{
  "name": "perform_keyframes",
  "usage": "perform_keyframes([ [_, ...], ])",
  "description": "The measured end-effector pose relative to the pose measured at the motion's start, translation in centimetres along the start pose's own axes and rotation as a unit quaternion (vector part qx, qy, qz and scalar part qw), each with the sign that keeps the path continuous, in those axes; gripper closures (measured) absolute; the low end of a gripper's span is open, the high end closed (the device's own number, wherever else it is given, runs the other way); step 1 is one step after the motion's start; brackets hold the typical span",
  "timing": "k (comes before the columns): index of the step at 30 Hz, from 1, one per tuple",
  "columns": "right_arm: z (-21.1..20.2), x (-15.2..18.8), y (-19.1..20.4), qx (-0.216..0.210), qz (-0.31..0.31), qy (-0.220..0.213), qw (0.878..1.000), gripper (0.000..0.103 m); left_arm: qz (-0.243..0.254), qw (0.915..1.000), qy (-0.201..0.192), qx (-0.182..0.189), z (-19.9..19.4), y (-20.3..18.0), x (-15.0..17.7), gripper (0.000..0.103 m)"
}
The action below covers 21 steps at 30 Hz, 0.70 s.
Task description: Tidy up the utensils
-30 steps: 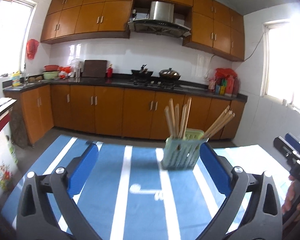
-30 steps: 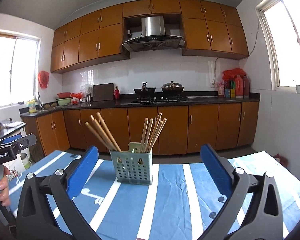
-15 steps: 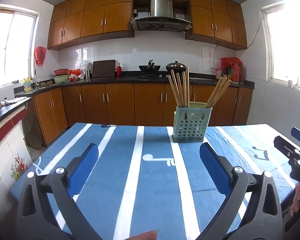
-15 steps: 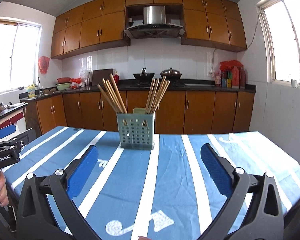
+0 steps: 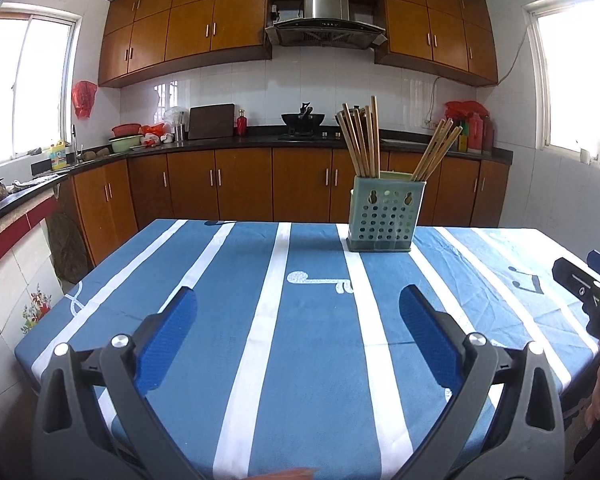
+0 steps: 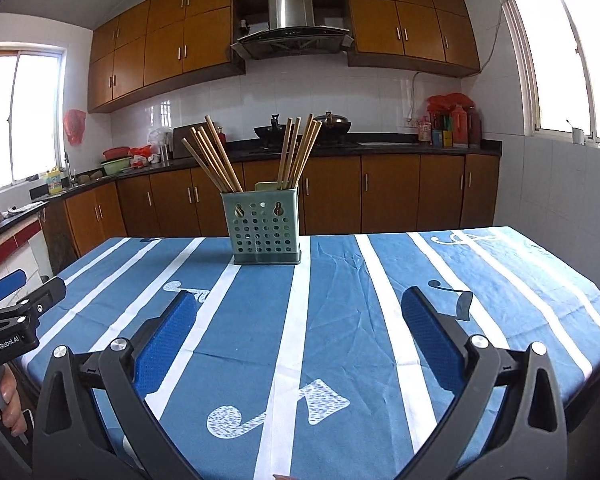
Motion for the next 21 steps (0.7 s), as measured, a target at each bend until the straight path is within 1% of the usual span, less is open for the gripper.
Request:
perform_keyframes([
  [21, 0.2, 1.1, -0.1, 0.005, -0.004, 0.015, 1.000, 0.002, -0.005, 0.9999, 0.006, 0.010, 0.3, -0.4, 0.9, 0.004],
])
Point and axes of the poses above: each gripper's, at about its wrist camera, not at the fingertips, and z roughly the way its jaws point, y to its left, x to its underside, the point moved 9 cm from there along z, roughly the way its jaws point, and after that the axes turned 4 degrees about -y, right-handed, at the moved point
